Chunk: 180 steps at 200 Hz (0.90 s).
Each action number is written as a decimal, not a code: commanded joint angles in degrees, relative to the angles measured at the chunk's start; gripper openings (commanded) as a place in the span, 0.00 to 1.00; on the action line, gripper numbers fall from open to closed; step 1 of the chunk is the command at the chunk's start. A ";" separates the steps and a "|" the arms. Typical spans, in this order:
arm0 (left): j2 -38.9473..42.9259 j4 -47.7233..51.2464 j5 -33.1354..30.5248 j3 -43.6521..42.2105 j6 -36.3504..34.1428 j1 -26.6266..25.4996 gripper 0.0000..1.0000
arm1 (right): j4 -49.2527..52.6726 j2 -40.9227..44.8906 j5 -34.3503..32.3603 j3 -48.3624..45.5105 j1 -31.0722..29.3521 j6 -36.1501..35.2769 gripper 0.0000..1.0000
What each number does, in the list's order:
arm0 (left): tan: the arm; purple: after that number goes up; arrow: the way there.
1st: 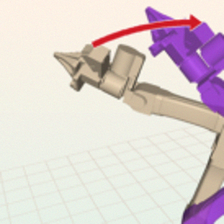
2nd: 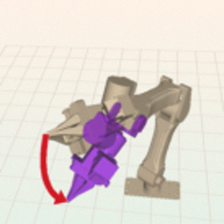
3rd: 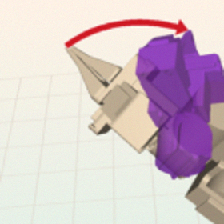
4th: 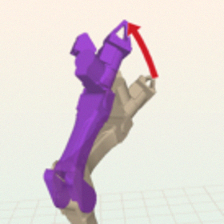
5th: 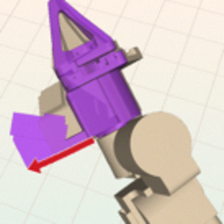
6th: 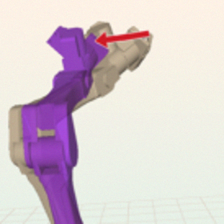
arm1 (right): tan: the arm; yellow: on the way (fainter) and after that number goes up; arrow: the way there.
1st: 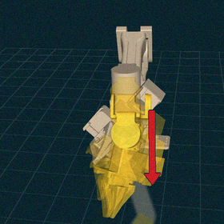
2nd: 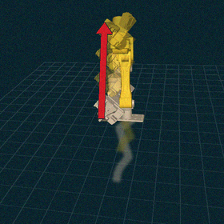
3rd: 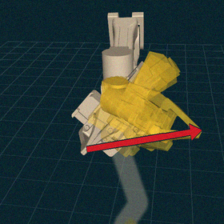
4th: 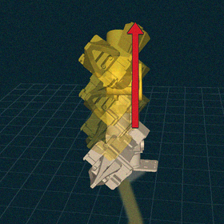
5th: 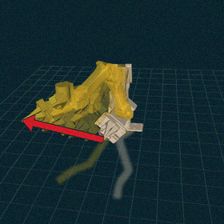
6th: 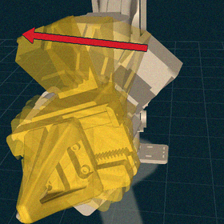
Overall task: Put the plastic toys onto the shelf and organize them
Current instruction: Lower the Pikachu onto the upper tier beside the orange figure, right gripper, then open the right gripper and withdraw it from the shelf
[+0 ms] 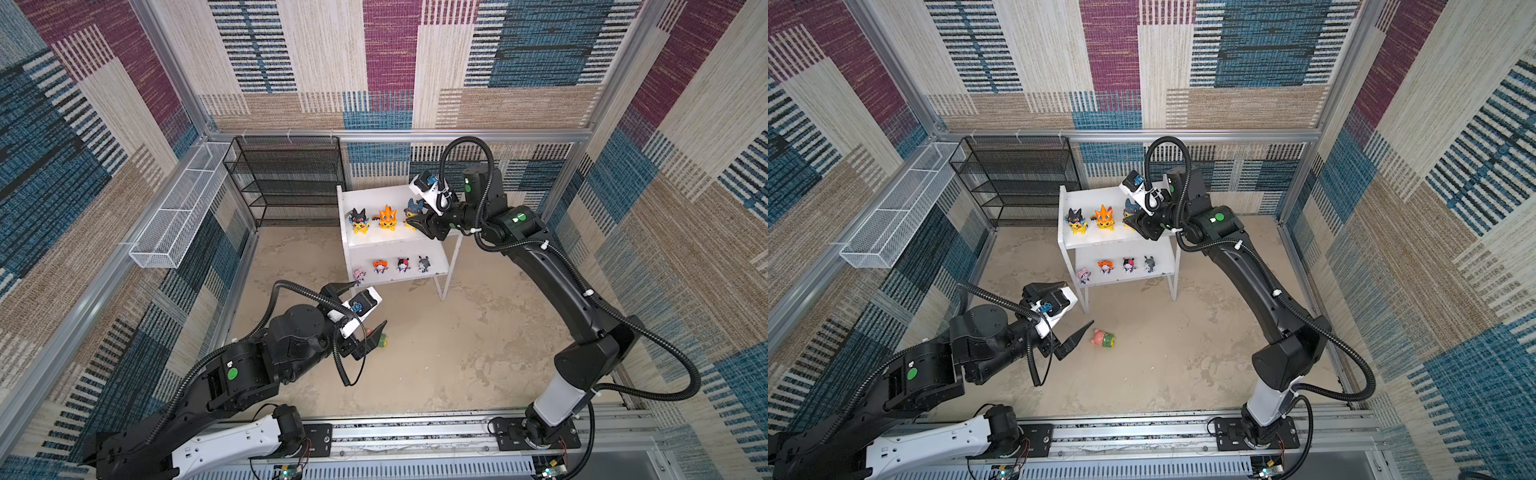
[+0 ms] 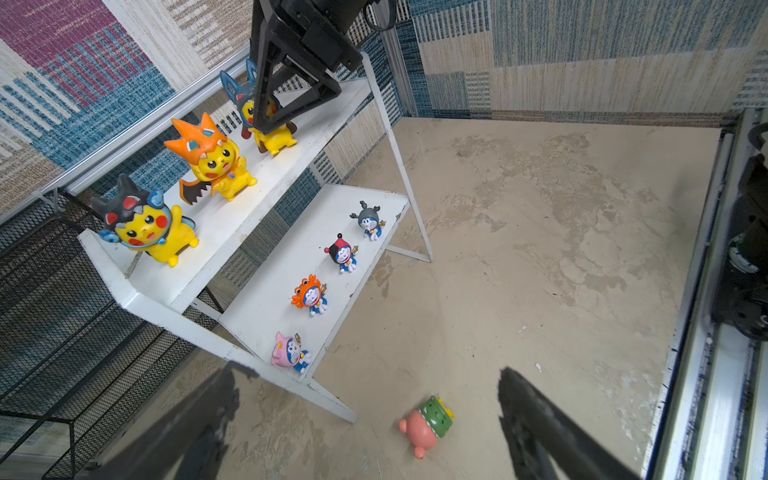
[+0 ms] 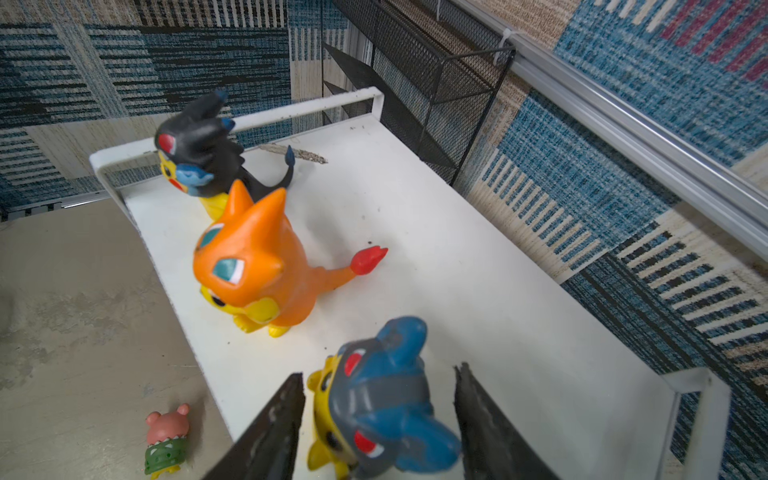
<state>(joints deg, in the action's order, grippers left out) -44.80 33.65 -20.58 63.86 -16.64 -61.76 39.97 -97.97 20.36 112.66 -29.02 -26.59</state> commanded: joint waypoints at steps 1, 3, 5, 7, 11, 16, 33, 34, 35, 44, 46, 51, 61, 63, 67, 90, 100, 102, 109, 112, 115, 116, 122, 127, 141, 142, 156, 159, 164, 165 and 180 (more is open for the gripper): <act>0.06 -1.73 0.37 -0.05 -0.98 0.14 0.99 | -0.76 -0.11 -0.60 0.81 -0.08 -0.39 0.62; 0.08 -1.70 0.36 -0.05 -1.01 0.14 0.99 | -0.83 -0.16 -0.70 0.81 -0.12 -0.33 0.62; 0.06 -1.67 0.36 -0.05 -1.02 0.15 0.99 | -0.85 -0.12 -0.77 0.81 -0.09 -0.31 0.62; 0.06 -1.73 0.36 -0.05 -1.02 0.15 0.99 | -0.85 -0.16 -0.83 0.83 -0.08 -0.31 0.62; -0.02 -1.66 0.36 -0.09 -1.00 0.13 0.99 | -0.85 -0.16 -0.79 0.87 -0.12 -0.38 0.63; -0.04 -1.67 0.37 -0.05 -1.02 0.12 0.99 | -0.85 -0.14 -0.84 0.98 -0.08 -0.33 0.63; -0.13 -1.48 0.27 -0.05 -0.70 0.16 0.99 | -0.83 -0.19 -1.04 1.56 -0.08 -0.27 0.65; -0.12 -1.48 0.23 -0.09 -0.68 0.20 0.99 | -0.80 -0.19 -1.08 1.58 -0.08 -0.29 0.65; -0.16 -1.48 0.21 -0.11 -0.68 0.17 0.99 | -0.83 -0.15 -1.05 1.63 -0.08 -0.30 0.65; -0.20 -1.48 -0.05 -0.07 -0.46 0.21 0.99 | -0.85 -0.03 -1.35 1.81 -0.08 -0.27 0.67; -0.25 -1.48 -0.11 -0.05 -0.42 0.18 0.99 | -0.81 -0.03 -1.37 1.83 -0.08 -0.25 0.67; -0.14 -1.48 -0.29 0.02 -0.25 0.14 0.99 | -0.77 0.10 -1.43 1.92 -0.08 -0.38 0.67; -0.20 -1.55 -0.79 0.06 0.01 0.21 0.99 | -0.77 0.39 -1.62 1.94 -0.08 -0.39 0.70; -0.20 -1.65 -0.96 0.16 0.09 0.23 0.99 | -0.77 0.47 -1.68 1.95 -0.08 -0.39 0.70; -0.13 -1.67 -1.24 0.13 0.18 0.15 0.99 | -0.77 0.59 -1.81 1.90 -0.08 -0.39 0.71; -0.04 -1.53 -2.67 0.46 0.57 0.15 0.99 | -0.86 1.76 -2.12 1.38 -0.10 -0.48 0.75; -0.11 -1.09 -3.53 0.65 0.89 0.15 0.99 | -1.01 2.45 -2.35 0.97 -0.08 -0.37 0.77; -0.11 -1.01 -3.73 0.70 1.01 0.15 0.99 | -1.09 2.62 -2.45 0.87 -0.08 -0.39 0.77; -0.12 -0.51 -4.24 0.90 1.44 0.15 0.99 | -1.27 3.31 -2.67 0.44 -0.08 -0.38 0.79; -0.07 -0.27 -4.41 0.92 1.70 0.15 0.99 | -1.29 3.58 -2.69 0.29 -0.09 -0.39 0.80; -0.03 -0.06 -4.57 0.88 1.96 0.15 0.99 | -1.44 3.92 -2.81 0.07 -0.08 -0.39 0.80; 0.01 0.02 -4.65 0.85 2.05 0.19 0.99 | -1.50 4.06 -2.84 -0.05 -0.08 -0.35 0.81; 0.18 0.56 -5.17 0.71 2.73 0.16 0.99 | -1.78 4.83 -3.08 -0.67 -0.08 -0.31 0.82; 0.35 0.93 -5.76 0.43 3.40 0.16 0.99 | -2.06 5.41 -3.39 -1.09 -0.08 -0.24 0.83; 1.33 2.41 -6.83 -0.56 5.74 0.15 0.99 | -2.35 7.28 -4.12 -2.19 -0.03 -0.18 0.87; 1.44 2.57 -6.84 -0.61 5.96 0.19 0.99 | -2.35 7.41 -4.15 -2.27 -0.05 -0.20 0.87; 2.52 4.85 -6.67 -1.64 8.79 0.13 0.99 | -2.72 9.66 -5.16 -3.59 -0.10 0.15 0.90; 2.63 5.41 -6.62 -1.90 9.51 0.17 0.99 | -2.85 10.35 -5.35 -4.00 -0.12 0.26 0.90; 2.99 6.17 -6.58 -2.40 10.49 0.18 0.99 | -3.00 11.38 -5.57 -4.78 -0.08 0.51 0.91; 3.06 6.26 -6.58 -2.54 10.66 0.16 0.99 | -3.03 11.65 -5.58 -4.93 -0.08 0.59 0.91; 3.35 8.51 -5.83 -3.95 13.35 0.15 0.99 | -4.01 16.26 -5.84 -8.95 -0.08 1.72 0.93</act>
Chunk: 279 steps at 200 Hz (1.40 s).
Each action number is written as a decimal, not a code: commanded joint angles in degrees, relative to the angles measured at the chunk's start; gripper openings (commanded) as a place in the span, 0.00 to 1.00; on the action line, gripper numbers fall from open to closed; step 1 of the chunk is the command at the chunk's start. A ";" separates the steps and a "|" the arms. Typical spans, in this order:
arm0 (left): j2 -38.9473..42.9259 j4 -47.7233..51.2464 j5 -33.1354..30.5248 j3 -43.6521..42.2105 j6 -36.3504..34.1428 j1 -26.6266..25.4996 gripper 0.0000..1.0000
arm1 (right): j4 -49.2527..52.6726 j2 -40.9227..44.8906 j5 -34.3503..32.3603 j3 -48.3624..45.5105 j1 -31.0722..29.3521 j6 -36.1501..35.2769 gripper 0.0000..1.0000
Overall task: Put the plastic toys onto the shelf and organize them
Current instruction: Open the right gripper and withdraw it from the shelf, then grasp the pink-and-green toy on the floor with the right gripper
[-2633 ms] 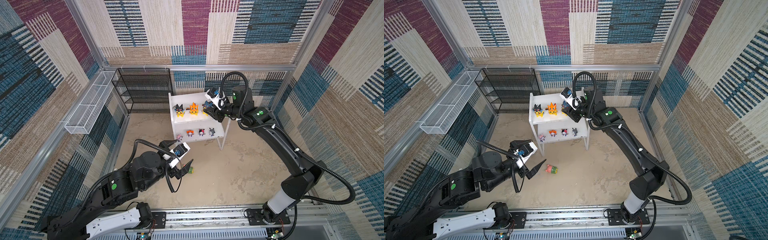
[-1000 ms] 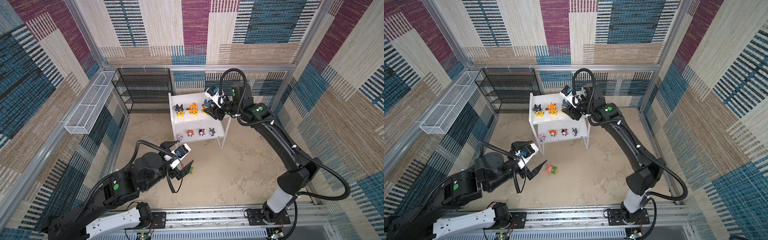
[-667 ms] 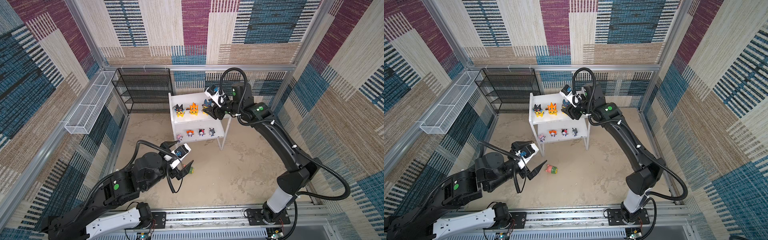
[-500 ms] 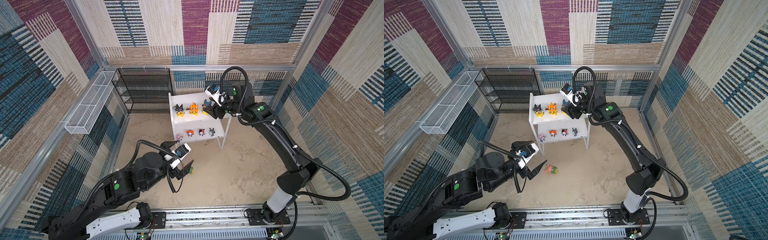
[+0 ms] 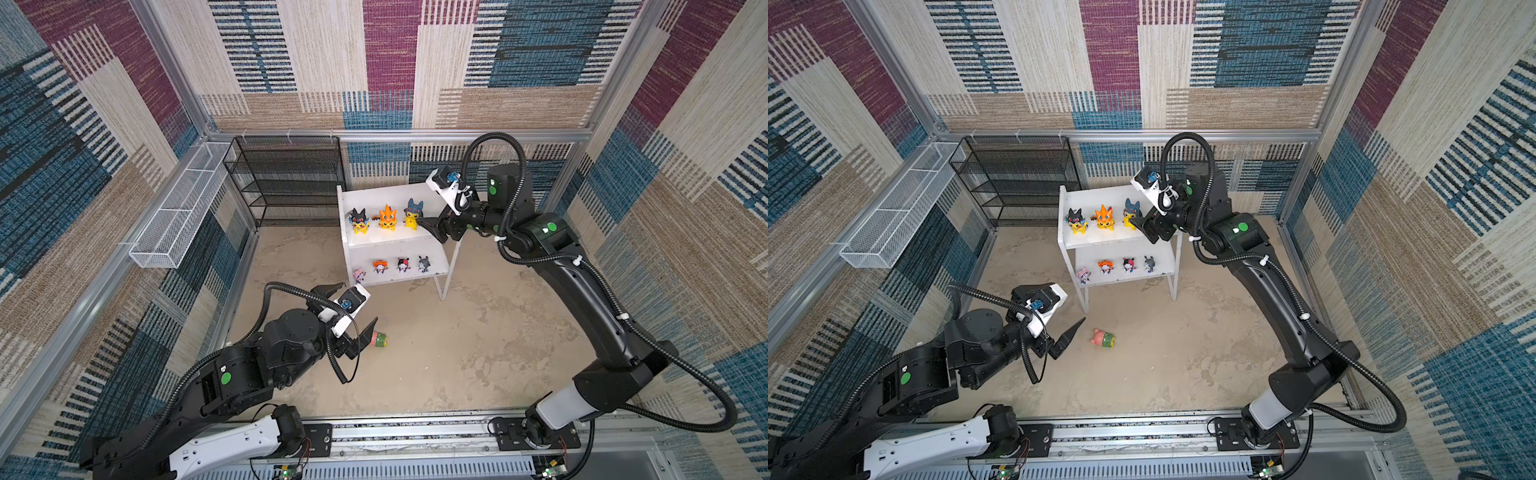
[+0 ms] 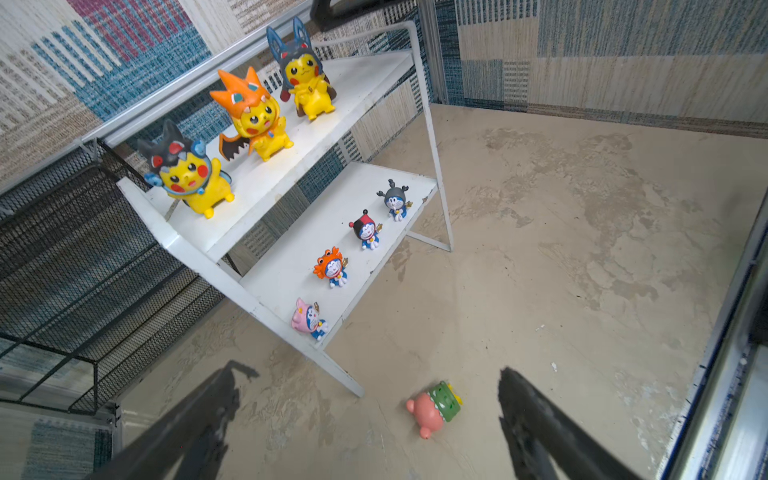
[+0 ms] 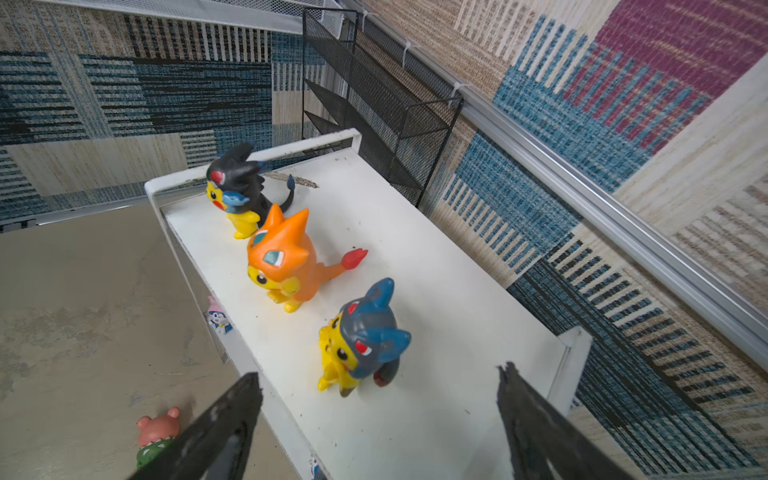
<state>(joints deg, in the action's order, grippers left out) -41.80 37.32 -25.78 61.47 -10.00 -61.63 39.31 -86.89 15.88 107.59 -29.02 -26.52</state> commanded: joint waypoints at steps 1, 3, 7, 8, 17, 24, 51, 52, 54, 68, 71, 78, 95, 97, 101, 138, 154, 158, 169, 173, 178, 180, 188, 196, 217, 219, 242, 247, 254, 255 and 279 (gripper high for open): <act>0.38 4.98 -0.56 -1.59 6.90 0.02 0.99 | -3.49 5.65 -1.37 -4.19 -0.08 1.69 0.94; 0.28 5.23 -0.41 -1.61 7.27 0.01 0.99 | -3.70 6.44 -1.22 -4.92 -0.10 1.88 0.94; 0.31 5.79 -0.21 -1.93 8.17 0.03 0.99 | -4.14 8.06 -0.90 -6.54 -0.08 2.18 0.94; 0.25 5.90 -0.18 -1.93 8.38 0.02 0.99 | -4.24 8.45 -0.83 -7.01 -0.08 2.22 0.94; 0.06 6.60 0.01 -2.41 10.30 0.01 0.99 | -5.49 12.58 0.20 -10.70 -0.08 3.04 0.96; 0.00 6.95 0.35 -2.69 11.70 0.01 0.99 | -5.95 15.57 1.81 -13.87 -0.08 3.22 0.97; 0.90 5.86 0.87 -5.13 15.65 0.03 0.99 | -4.85 25.33 6.20 -26.17 -1.60 3.94 0.98; 1.00 5.81 0.84 -5.22 15.81 0.06 0.99 | -4.85 25.57 6.19 -26.63 -1.80 3.98 0.98; 1.02 5.63 0.74 -5.40 16.04 0.00 0.99 | -5.03 26.41 6.32 -27.91 -2.13 4.06 0.98; 1.65 4.89 0.56 -6.53 16.96 0.09 0.99 | -6.86 30.41 5.30 -36.12 -5.65 5.43 0.99; 1.77 4.70 0.45 -6.75 17.13 0.05 0.99 | -7.27 31.18 4.90 -37.92 -6.79 5.67 0.99; 2.02 4.45 0.21 -7.14 17.58 0.02 0.99 | -9.02 32.83 3.41 -42.32 -9.78 6.42 0.98; 2.34 4.34 -0.12 -7.75 18.35 0.10 0.99 | -15.85 36.29 0.87 -53.06 -17.11 8.94 0.98; 2.45 4.34 -0.18 -7.79 18.44 0.06 0.99 | -16.66 36.60 0.96 -54.43 -17.91 9.23 0.98; 2.55 4.36 -0.30 -7.92 18.69 0.03 0.99 | -18.82 37.27 0.91 -56.86 -19.02 10.03 0.98; 5.50 4.41 -1.52 -10.03 20.54 0.26 0.99 | -36.00 31.39 2.60 -71.87 -23.28 17.42 0.97; 7.08 5.10 -1.98 -10.66 21.19 0.36 0.99 | -44.86 25.27 -1.14 -75.50 -23.57 20.89 0.96; 7.60 5.41 -2.18 -10.75 21.26 0.32 0.99 | -47.44 23.21 -1.55 -76.33 -24.01 21.03 0.96; 8.79 6.19 -2.63 -10.81 21.55 0.35 0.99 | -54.08 19.10 -5.01 -78.27 -25.26 21.74 0.96; 9.39 6.47 -2.79 -10.79 21.54 0.39 0.99 | -56.34 17.63 -5.23 -78.88 -25.55 21.76 0.96; 9.91 6.70 -3.06 -10.84 21.66 0.45 0.99 | -58.91 15.86 -5.86 -79.50 -25.97 21.61 0.96; 10.32 6.80 -3.16 -10.87 21.68 0.45 0.99 | -59.86 15.26 -6.39 -79.76 -26.17 21.54 0.96; 11.34 7.21 -3.46 -10.89 21.57 0.44 0.99 | -63.89 12.48 -9.18 -80.48 -26.85 21.52 0.96; 12.35 7.64 -3.82 -10.90 21.45 0.43 0.99 | -65.79 9.48 -10.20 -80.14 -27.07 20.93 0.95; 14.37 8.38 -4.57 -11.03 20.85 0.41 0.99 | -67.28 0.99 -14.52 -76.92 -28.42 17.89 0.95; 14.58 8.40 -4.66 -11.09 20.82 0.40 0.99 | -67.27 0.18 -14.99 -76.50 -28.54 17.62 0.95; 15.82 8.73 -5.47 -11.44 19.81 0.40 0.99 | -68.21 -7.42 -20.36 -72.43 -29.72 15.64 0.92; 16.03 8.78 -5.51 -11.46 19.63 0.42 0.99 | -68.51 -8.69 -21.74 -71.71 -29.85 15.46 0.92; 16.37 8.75 -5.80 -11.53 19.49 0.41 0.99 | -68.81 -10.50 -24.45 -70.50 -30.23 15.06 0.90; 16.38 8.79 -5.83 -11.58 19.45 0.43 0.99 | -68.83 -10.76 -25.08 -70.32 -30.32 15.04 0.90; 18.09 8.60 -6.41 -12.03 19.06 0.41 0.99 | -66.99 -16.45 -30.64 -65.84 -30.95 13.02 0.90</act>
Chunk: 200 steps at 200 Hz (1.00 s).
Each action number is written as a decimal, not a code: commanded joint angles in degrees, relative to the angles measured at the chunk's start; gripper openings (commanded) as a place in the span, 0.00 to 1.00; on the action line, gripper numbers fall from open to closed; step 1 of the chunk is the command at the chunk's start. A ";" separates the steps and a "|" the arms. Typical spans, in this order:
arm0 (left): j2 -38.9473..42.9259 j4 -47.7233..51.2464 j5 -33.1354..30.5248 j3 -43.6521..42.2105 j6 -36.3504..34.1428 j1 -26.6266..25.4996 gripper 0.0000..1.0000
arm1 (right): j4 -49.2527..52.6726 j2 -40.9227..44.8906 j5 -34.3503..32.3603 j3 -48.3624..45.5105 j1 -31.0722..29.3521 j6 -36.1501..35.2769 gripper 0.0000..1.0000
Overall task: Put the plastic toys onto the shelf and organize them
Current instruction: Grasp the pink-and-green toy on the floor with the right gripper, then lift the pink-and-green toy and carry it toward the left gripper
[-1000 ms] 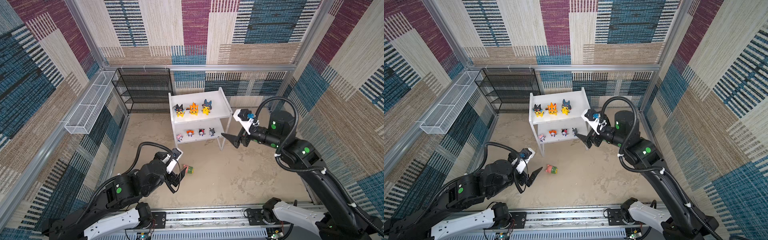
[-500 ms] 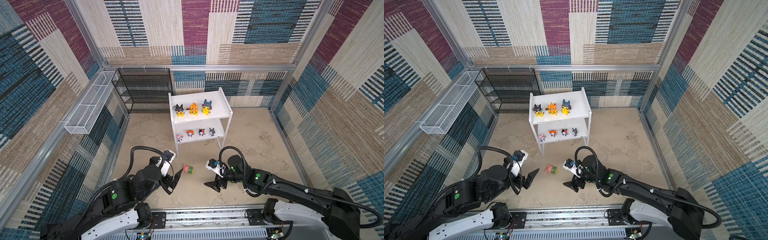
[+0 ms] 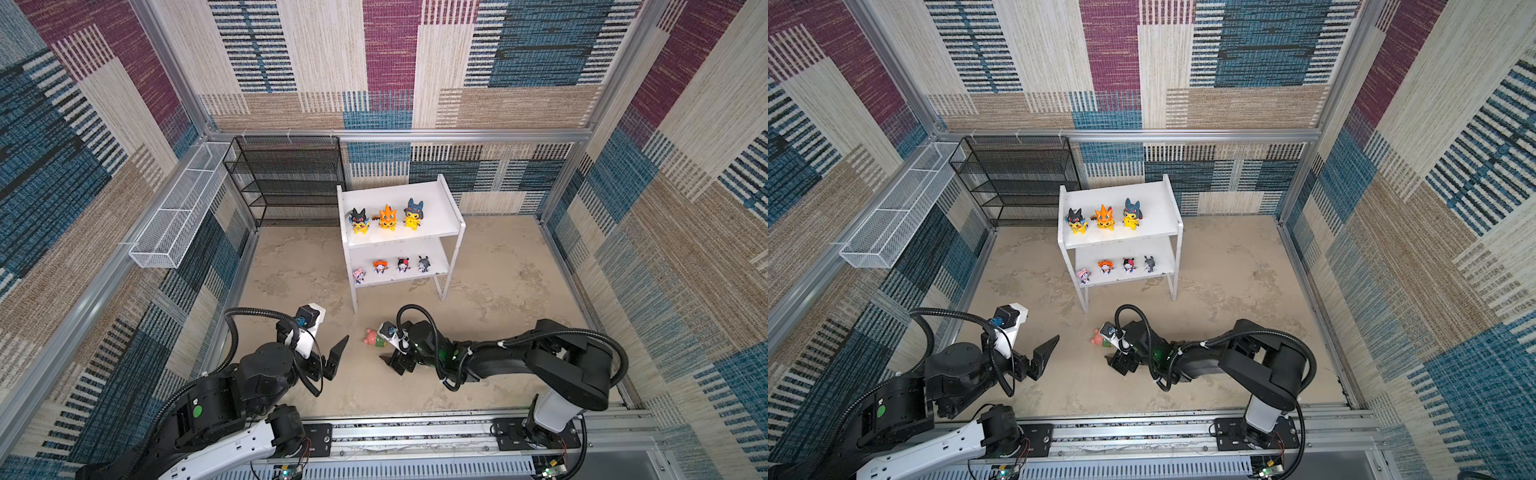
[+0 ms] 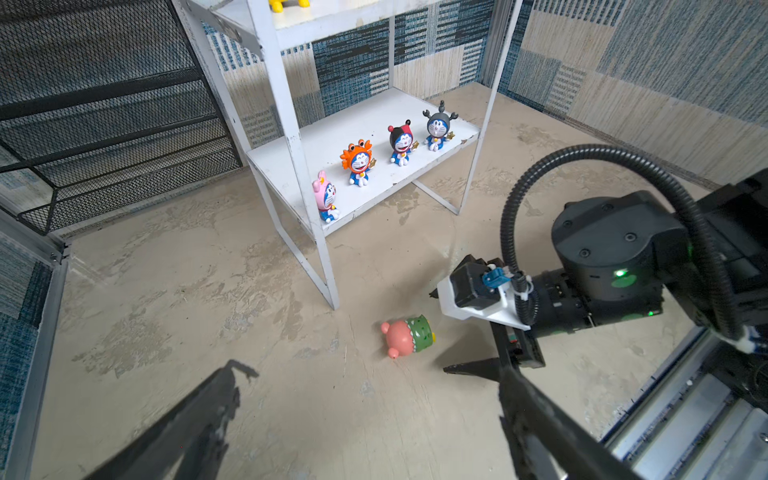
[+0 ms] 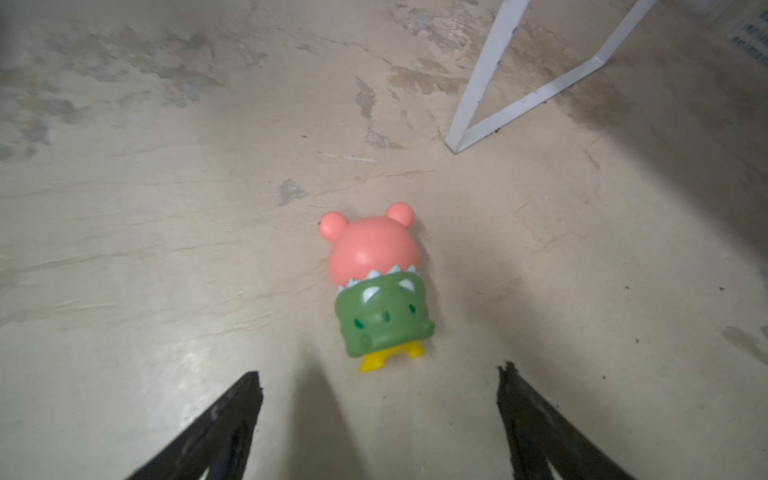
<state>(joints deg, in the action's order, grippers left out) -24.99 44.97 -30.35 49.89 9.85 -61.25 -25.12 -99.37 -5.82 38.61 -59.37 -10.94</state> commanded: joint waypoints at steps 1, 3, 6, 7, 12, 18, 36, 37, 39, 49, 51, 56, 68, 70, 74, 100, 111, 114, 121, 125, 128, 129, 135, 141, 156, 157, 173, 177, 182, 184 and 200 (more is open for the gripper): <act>1.36 0.93 -1.83 -0.42 -0.83 0.02 0.99 | -2.51 -4.11 -8.98 3.27 -0.62 -2.62 0.90; 1.51 0.91 -1.95 -0.50 -0.87 0.04 0.99 | -2.40 -4.52 -9.17 3.54 -0.63 -2.76 0.90; 1.74 0.76 -2.06 -0.57 -0.99 0.08 0.99 | -2.32 -5.09 -9.61 3.97 -0.68 -2.92 0.90; 1.85 0.74 -2.07 -0.58 -0.98 0.04 0.99 | -2.31 -5.24 -9.89 4.04 -0.67 -2.89 0.89; 2.20 0.62 -2.16 -0.69 -1.13 0.04 0.99 | -2.17 -5.98 -10.78 4.61 -0.81 -2.93 0.89; 2.53 0.63 -2.45 -0.70 -1.20 0.05 0.99 | -1.91 -6.71 -10.72 5.08 -0.88 -3.22 0.88; 3.32 0.46 -2.77 -0.70 -1.65 0.07 0.99 | -1.04 -8.47 -10.43 6.49 -1.10 -4.32 0.82; 3.34 0.42 -2.82 -0.77 -1.66 0.03 0.99 | -0.97 -8.51 -10.43 6.62 -1.14 -4.38 0.81; 3.43 0.39 -2.84 -0.83 -1.67 0.05 0.99 | -0.73 -8.72 -10.43 6.80 -1.13 -4.49 0.80; 3.49 0.47 -3.02 -0.78 -1.82 0.08 0.99 | 0.68 -9.39 -10.10 7.73 -1.19 -5.16 0.74; 3.49 0.38 -3.04 -0.83 -1.84 0.06 0.99 | 0.82 -9.49 -10.15 7.95 -1.25 -5.28 0.73; 3.48 0.30 -3.05 -0.82 -1.97 0.08 0.99 | 0.95 -9.60 -10.09 8.05 -1.36 -5.61 0.71; 3.26 0.12 -2.84 -0.93 -2.12 0.00 0.99 | 1.21 -9.39 -8.67 7.96 -1.61 -6.66 0.67; 3.21 0.05 -2.73 -0.89 -2.18 0.00 0.99 | 1.22 -9.32 -8.61 7.97 -1.64 -6.82 0.65; 3.15 -0.01 -2.70 -0.93 -2.20 0.08 0.99 | 1.22 -9.26 -8.62 7.85 -1.66 -6.97 0.62; 1.92 -0.06 -2.14 -0.69 -2.51 0.06 0.99 | 3.50 -8.91 -7.69 8.42 -1.72 -7.94 0.44; 1.49 -0.16 -1.67 -0.52 -2.72 0.02 0.99 | 4.34 -7.86 -6.52 8.03 -1.76 -8.07 0.41; 1.38 -0.26 -1.52 -0.51 -2.80 0.07 0.99 | 4.45 -7.27 -6.11 7.75 -1.79 -7.90 0.41; 1.07 -0.24 -1.01 -0.39 -3.06 0.03 0.99 | 4.91 -5.81 -4.47 7.08 -1.72 -7.63 0.39; 0.79 -0.34 -0.87 -0.40 -3.27 0.06 0.99 | 5.34 -4.75 -3.12 6.75 -1.79 -7.53 0.39; 0.70 -0.32 -0.66 -0.32 -3.44 0.06 0.99 | 5.81 -3.90 -2.15 6.48 -1.72 -7.29 0.38; 0.59 -0.37 -0.49 -0.27 -3.48 0.03 0.99 | 5.93 -3.63 -1.81 6.48 -1.76 -7.18 0.38; 0.25 -0.41 0.35 -0.13 -4.02 0.05 0.99 | 7.19 -1.83 0.36 6.10 -1.76 -6.39 0.37; -0.15 -0.41 1.82 0.15 -4.76 0.03 0.99 | 8.98 -0.10 3.41 6.15 -1.64 -5.46 0.37; -1.45 -0.95 6.89 0.49 -7.17 0.05 0.99 | 14.28 3.67 10.95 6.65 -1.46 -2.78 0.37; -1.50 -0.99 7.19 0.57 -7.28 0.07 0.99 | 14.56 3.84 11.33 6.70 -1.45 -2.51 0.37; -4.01 -0.64 12.07 1.16 -9.39 0.03 0.99 | 20.16 6.73 19.49 7.14 -1.02 1.10 0.35; -4.73 -0.47 13.36 1.30 -9.89 0.07 0.99 | 21.11 7.47 21.14 7.01 -0.94 2.38 0.35; -5.68 -0.24 14.81 1.51 -10.58 0.04 0.99 | 22.08 8.53 23.61 6.66 -0.67 3.92 0.35; -6.03 -0.13 15.37 1.61 -10.75 0.03 0.99 | 22.39 8.99 24.82 6.46 -0.48 4.50 0.35; -8.51 0.35 20.37 2.19 -12.82 0.04 0.99 | 23.99 12.87 34.29 4.06 1.06 9.52 0.35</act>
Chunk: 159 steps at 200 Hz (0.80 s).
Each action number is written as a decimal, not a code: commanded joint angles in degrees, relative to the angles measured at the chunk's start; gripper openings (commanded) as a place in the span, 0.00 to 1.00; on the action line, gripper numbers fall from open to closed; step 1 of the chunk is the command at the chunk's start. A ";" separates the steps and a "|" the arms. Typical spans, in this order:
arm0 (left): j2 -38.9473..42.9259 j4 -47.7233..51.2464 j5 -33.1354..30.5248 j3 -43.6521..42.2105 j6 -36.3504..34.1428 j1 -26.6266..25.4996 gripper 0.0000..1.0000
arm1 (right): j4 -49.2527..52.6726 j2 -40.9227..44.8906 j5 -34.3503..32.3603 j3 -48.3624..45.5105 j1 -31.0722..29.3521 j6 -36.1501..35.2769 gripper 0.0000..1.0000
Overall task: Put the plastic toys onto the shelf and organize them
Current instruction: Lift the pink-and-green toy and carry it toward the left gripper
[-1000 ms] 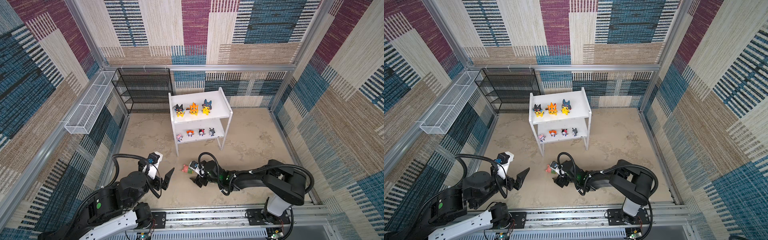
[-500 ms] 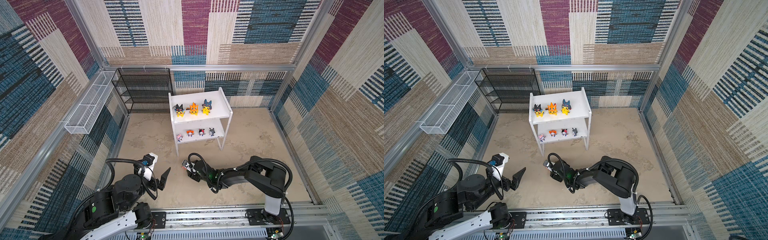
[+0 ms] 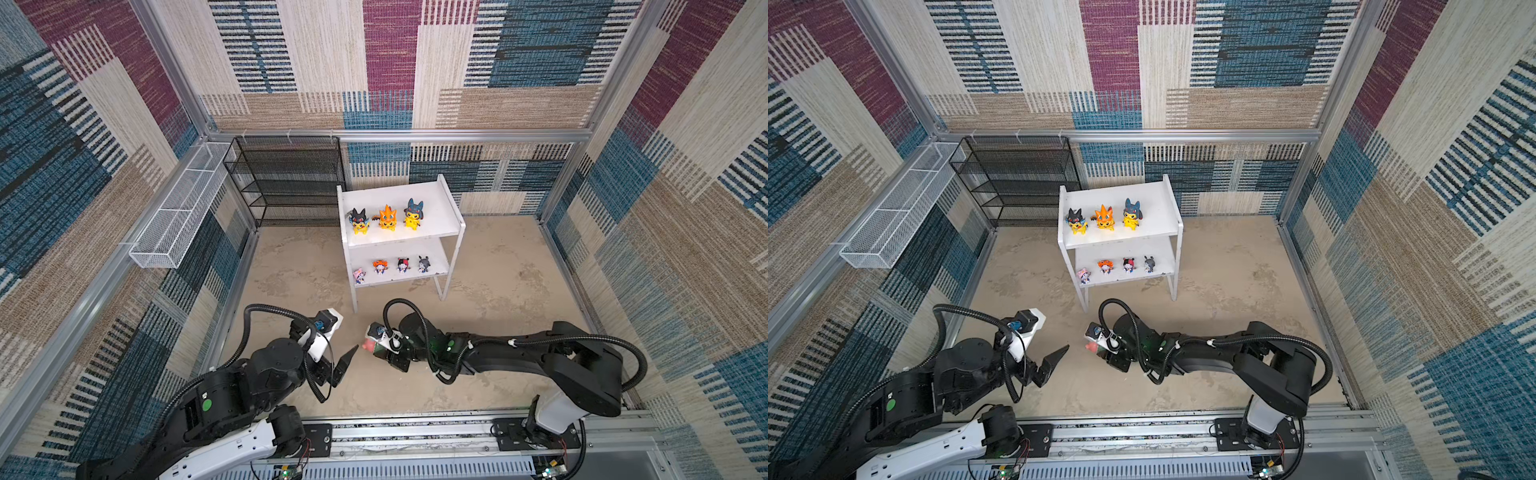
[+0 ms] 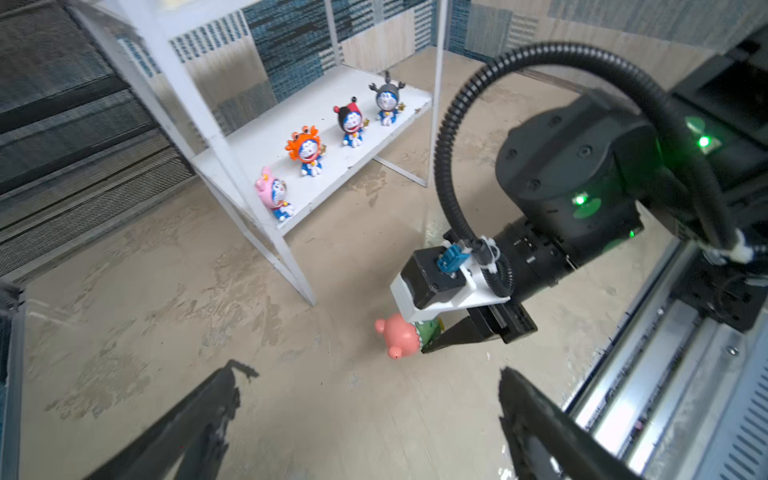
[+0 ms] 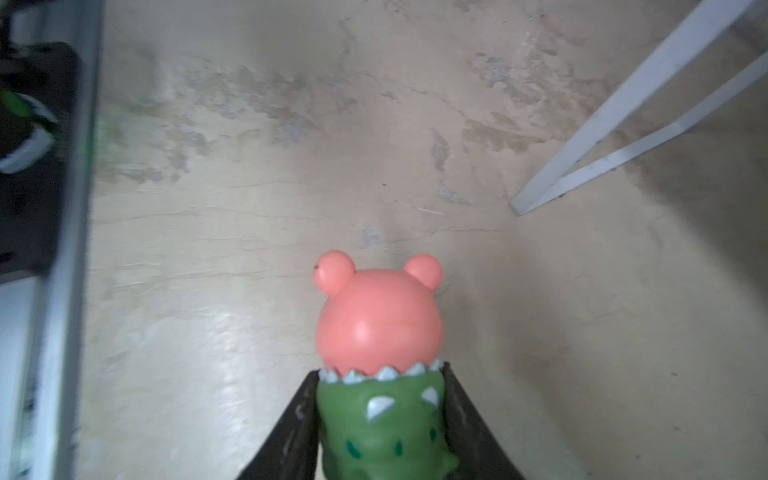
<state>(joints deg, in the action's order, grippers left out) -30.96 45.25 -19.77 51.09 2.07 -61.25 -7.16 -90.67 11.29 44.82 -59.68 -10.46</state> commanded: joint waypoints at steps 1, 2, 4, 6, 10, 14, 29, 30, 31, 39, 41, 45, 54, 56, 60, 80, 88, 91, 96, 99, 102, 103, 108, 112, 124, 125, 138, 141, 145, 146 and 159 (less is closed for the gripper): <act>-2.62 0.08 10.08 1.01 -5.09 0.06 0.99 | 6.02 4.44 17.62 -2.35 1.48 9.40 0.35; -2.71 0.09 10.31 0.97 -5.20 0.03 0.99 | 6.02 4.71 17.97 -2.66 1.57 9.75 0.35; -2.77 0.01 10.75 0.99 -5.36 0.07 0.99 | 5.99 5.40 18.90 -3.12 1.82 10.22 0.35; -2.96 0.01 11.23 1.02 -5.50 0.03 0.99 | 5.97 6.01 19.77 -3.68 2.02 10.82 0.35; -3.00 0.01 12.24 1.03 -5.84 0.03 0.99 | 5.92 7.48 21.17 -4.68 2.59 11.95 0.35; -3.05 -0.06 13.23 1.13 -6.20 0.08 0.99 | 5.80 9.11 22.55 -5.80 3.06 13.01 0.35; -2.38 -1.15 16.75 0.82 -7.64 0.08 0.99 | 5.80 15.70 27.86 -9.37 5.39 16.64 0.35; -2.28 -1.18 17.07 0.79 -7.80 -0.01 0.99 | 5.78 16.05 28.19 -9.56 5.60 16.89 0.35; -2.18 -1.29 17.45 0.74 -7.92 -0.01 0.99 | 5.76 16.58 28.53 -9.74 5.79 17.10 0.35; -1.84 -1.79 20.05 0.51 -9.12 0.00 0.99 | 5.24 20.05 31.89 -11.42 7.35 19.08 0.35; -1.78 -1.89 20.67 0.46 -9.48 -0.01 0.99 | 5.05 20.86 32.75 -11.77 7.73 19.60 0.35; -1.74 -2.19 21.97 0.33 -10.11 -0.01 0.99 | 4.52 22.47 34.48 -12.51 8.34 20.62 0.36; -2.11 -2.45 24.91 0.24 -11.49 -0.03 0.99 | 3.15 25.69 38.16 -13.92 9.57 23.06 0.36; -2.25 -2.45 25.51 0.24 -11.78 -0.01 0.99 | 2.90 26.40 38.84 -14.13 9.75 23.58 0.36; -2.61 -2.42 26.79 0.38 -12.33 -0.09 0.99 | 2.25 27.66 40.06 -14.62 10.15 24.61 0.36; -4.49 -2.36 32.64 1.01 -14.53 -0.36 0.99 | -2.58 32.45 45.51 -17.34 11.86 31.08 0.36; -5.08 -2.65 34.14 1.22 -15.43 -0.63 0.99 | -5.43 33.47 47.91 -18.67 12.97 34.92 0.37; -5.22 -2.78 34.54 1.28 -15.67 -0.70 0.99 | -6.69 33.73 48.87 -19.17 13.53 36.52 0.37; -5.62 -3.10 35.04 1.40 -16.28 -0.99 0.99 | -8.67 34.04 50.27 -19.96 14.35 38.94 0.37; -5.79 -3.21 35.28 1.45 -16.64 -1.16 0.99 | -9.92 34.11 51.07 -20.43 14.75 40.39 0.37; -5.98 -3.38 35.40 1.47 -16.90 -1.41 0.99 | -10.91 34.15 51.70 -20.86 15.15 41.89 0.37; -6.05 -3.44 35.36 1.51 -17.04 -1.46 0.99 | -11.37 34.24 51.89 -21.02 15.27 42.34 0.36; -6.31 -3.88 35.11 1.34 -17.50 -1.85 0.99 | -13.06 34.34 52.83 -21.51 15.78 44.45 0.36; -6.52 -4.16 35.03 1.17 -17.93 -2.20 0.99 | -14.14 34.44 53.44 -21.84 15.98 45.59 0.36; -7.28 -4.69 34.45 0.89 -19.29 -3.32 0.99 | -15.74 34.72 54.53 -22.00 16.13 47.53 0.36; -7.32 -4.71 34.41 0.87 -19.38 -3.42 0.99 | -15.80 34.75 54.54 -22.03 16.15 47.62 0.36; -8.29 -5.25 34.21 0.83 -20.54 -4.73 0.99 | -15.95 34.63 55.27 -21.33 16.26 48.33 0.36; -8.55 -5.46 34.07 0.96 -20.67 -5.08 0.99 | -16.07 34.52 55.43 -21.13 16.27 48.49 0.36; -8.90 -5.84 33.89 0.96 -20.88 -5.41 0.99 | -16.43 34.30 55.67 -20.89 16.27 48.70 0.36; -9.01 -5.95 33.82 0.95 -20.92 -5.52 0.99 | -16.55 34.27 55.68 -20.81 16.27 48.78 0.36; -10.06 -7.88 32.11 0.73 -21.38 -6.76 0.99 | -18.93 33.28 56.15 -20.40 16.28 50.37 0.36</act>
<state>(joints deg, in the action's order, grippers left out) -39.64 41.56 13.04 51.94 -15.88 -66.48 -18.31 -56.45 63.90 23.46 -43.46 33.67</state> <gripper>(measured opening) 0.987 0.427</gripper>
